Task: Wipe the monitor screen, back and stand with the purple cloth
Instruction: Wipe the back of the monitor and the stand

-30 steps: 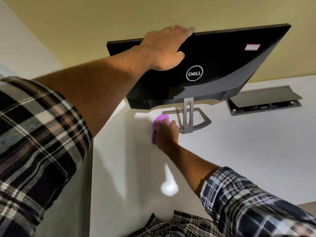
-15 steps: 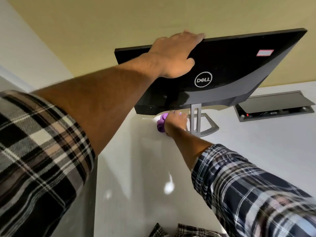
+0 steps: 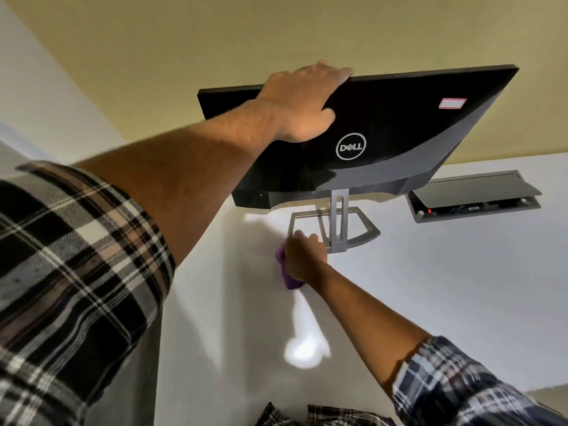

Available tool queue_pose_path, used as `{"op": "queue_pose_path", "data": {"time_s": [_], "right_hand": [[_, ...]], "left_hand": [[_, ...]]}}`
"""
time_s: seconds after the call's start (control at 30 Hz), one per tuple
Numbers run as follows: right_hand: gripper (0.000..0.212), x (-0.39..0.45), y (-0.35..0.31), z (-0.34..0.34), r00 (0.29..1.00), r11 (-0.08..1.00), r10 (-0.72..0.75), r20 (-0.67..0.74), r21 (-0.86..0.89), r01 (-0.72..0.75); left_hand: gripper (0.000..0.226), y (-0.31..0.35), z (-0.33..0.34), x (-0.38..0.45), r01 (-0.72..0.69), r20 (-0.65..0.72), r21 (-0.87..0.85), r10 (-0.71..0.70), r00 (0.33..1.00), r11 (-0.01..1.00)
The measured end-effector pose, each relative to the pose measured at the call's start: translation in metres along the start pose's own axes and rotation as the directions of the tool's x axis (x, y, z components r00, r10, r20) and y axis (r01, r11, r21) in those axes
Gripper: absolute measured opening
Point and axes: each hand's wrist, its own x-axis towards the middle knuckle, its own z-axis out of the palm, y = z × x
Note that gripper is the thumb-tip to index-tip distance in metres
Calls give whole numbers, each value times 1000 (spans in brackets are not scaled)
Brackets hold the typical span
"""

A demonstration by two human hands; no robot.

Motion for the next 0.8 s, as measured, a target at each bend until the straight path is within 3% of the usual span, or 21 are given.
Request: {"op": "queue_pose_path", "data": {"time_s": [0.1, 0.2, 0.27, 0.37, 0.47, 0.5, 0.57, 0.63, 0.73, 0.8], "right_hand": [[28, -24, 28, 1, 996, 991, 64, 64, 109, -71], [26, -42, 69, -13, 977, 878, 204, -64, 454, -154], [26, -52, 92, -23, 953, 759, 269, -137, 640, -121], [25, -54, 120, -37, 919, 640, 336, -206, 766, -62], [35, -46, 139, -48, 884, 448, 411, -223, 894, 17], [36, -41, 145, -50, 863, 436, 437, -253, 899, 43], [32, -26, 155, -49, 822, 484, 474, -315, 873, 56], [23, -6, 168, -40, 831, 615, 418, -367, 787, 39], [41, 28, 185, -19, 909, 820, 109, -402, 553, 146], [41, 41, 186, -17, 908, 860, -95, -408, 426, 282]], "left_hand": [[69, 2, 0, -2, -7, 2, 0, 7, 1000, 1000], [69, 1, 0, -4, -16, -11, 2, 16, 1000, 1000], [70, 0, 1, -5, -19, -16, 8, 19, 1000, 1000], [70, 0, 1, -5, -18, -14, 19, 19, 1000, 1000], [69, 1, 1, -3, -17, -16, 35, 18, 1000, 999], [70, 2, 1, -2, -14, -18, 41, 15, 1000, 999], [70, 1, 2, 0, -10, -22, 47, 11, 1000, 999], [71, 1, 3, 3, -7, -25, 52, 8, 1000, 999], [71, 0, 5, 5, -1, -26, 63, 3, 1000, 998], [71, 1, 5, 6, 0, -24, 76, 2, 1000, 997]]}}
